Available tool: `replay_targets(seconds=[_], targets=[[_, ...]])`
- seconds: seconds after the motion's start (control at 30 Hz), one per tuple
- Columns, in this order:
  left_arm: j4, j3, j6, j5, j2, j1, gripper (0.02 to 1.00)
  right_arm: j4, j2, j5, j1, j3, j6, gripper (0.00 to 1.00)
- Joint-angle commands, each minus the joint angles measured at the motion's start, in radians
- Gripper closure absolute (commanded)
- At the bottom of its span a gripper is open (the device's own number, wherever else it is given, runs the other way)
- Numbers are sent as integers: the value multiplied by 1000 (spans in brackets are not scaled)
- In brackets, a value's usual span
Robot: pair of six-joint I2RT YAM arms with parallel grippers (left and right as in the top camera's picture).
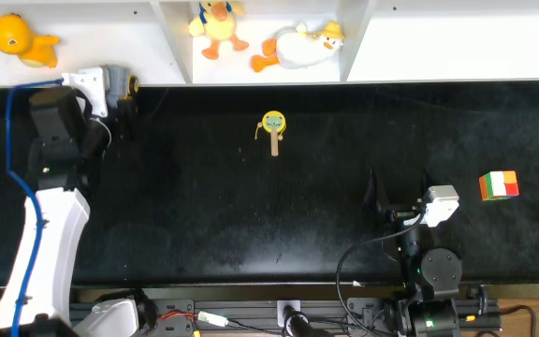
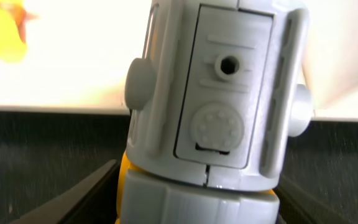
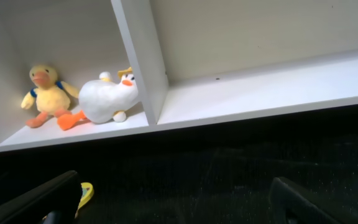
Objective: Store Toys
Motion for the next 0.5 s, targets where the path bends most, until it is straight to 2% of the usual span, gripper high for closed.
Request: replay_targets(seconds=[0.03, 0.5], targets=[[55, 45, -14, 3, 69, -3, 711, 3, -9, 5, 5, -13, 7, 5], [76, 270, -15, 3, 315, -3, 735, 3, -9, 5, 5, -13, 7, 9]])
